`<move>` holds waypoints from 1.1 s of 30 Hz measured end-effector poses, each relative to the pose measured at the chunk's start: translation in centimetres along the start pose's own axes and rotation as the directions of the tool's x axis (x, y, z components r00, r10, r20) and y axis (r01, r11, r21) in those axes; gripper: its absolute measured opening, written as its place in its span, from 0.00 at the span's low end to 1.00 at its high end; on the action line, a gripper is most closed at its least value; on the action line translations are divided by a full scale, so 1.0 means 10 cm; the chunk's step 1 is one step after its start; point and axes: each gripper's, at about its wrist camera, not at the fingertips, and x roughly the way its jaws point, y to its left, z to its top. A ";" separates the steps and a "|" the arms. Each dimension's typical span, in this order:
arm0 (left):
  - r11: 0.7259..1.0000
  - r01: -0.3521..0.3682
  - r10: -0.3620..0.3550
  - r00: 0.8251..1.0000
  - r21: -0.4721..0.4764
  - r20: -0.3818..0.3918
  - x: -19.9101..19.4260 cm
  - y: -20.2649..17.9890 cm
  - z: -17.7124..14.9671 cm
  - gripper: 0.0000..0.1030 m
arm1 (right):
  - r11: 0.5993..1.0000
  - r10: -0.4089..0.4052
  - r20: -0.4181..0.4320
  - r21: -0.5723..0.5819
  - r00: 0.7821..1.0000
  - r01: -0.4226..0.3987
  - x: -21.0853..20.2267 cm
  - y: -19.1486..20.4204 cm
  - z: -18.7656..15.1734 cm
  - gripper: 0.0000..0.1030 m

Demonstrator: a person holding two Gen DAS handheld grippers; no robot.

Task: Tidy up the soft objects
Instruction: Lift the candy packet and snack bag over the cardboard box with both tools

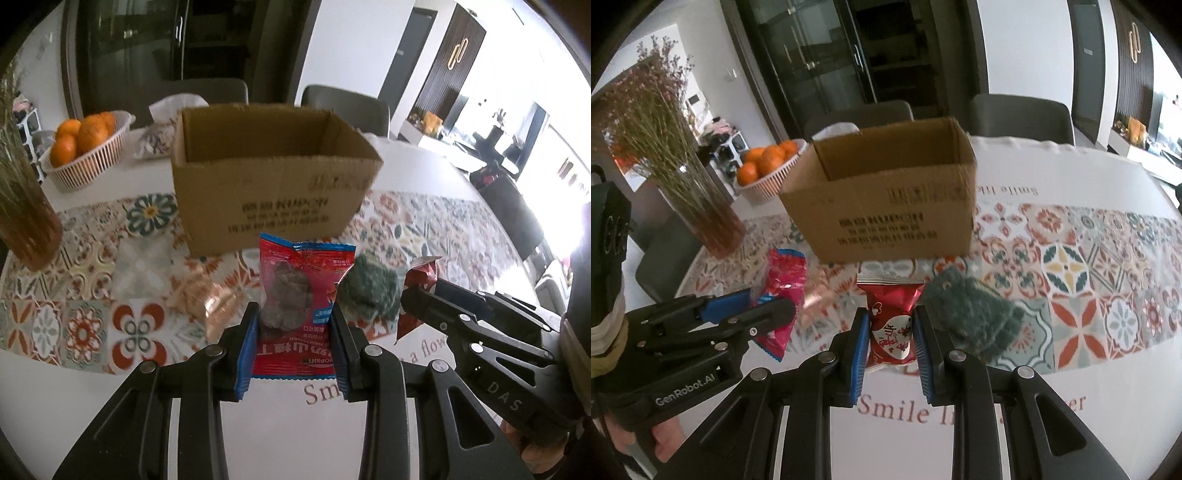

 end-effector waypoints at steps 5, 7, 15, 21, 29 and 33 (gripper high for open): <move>1.000 -0.007 0.007 0.999 -0.006 0.050 -0.15 0.04 0.14 0.34 | 1.000 0.015 0.044 -0.010 0.999 -0.014 -0.05 0.07 0.17 0.25; 1.000 -0.011 0.012 0.998 -0.007 0.067 -0.19 0.05 0.19 0.34 | 1.000 0.019 0.062 -0.012 0.998 -0.018 -0.07 0.09 0.24 0.25; 0.999 -0.032 0.033 0.991 -0.006 0.132 -0.36 0.11 0.43 0.34 | 0.999 0.034 0.119 -0.025 0.992 -0.031 -0.12 0.17 0.51 0.25; 0.999 -0.045 0.045 0.984 0.000 0.171 -0.44 0.14 0.62 0.34 | 0.999 0.050 0.149 -0.021 0.988 -0.047 -0.13 0.18 0.72 0.25; 0.998 -0.055 0.054 0.979 -0.001 0.197 -0.44 0.18 0.87 0.34 | 0.998 0.053 0.174 -0.028 0.983 -0.049 -0.09 0.19 0.99 0.25; 0.998 -0.061 0.059 0.978 0.003 0.200 -0.41 0.20 0.98 0.34 | 0.998 0.058 0.172 -0.028 0.983 -0.053 -0.03 0.18 1.12 0.25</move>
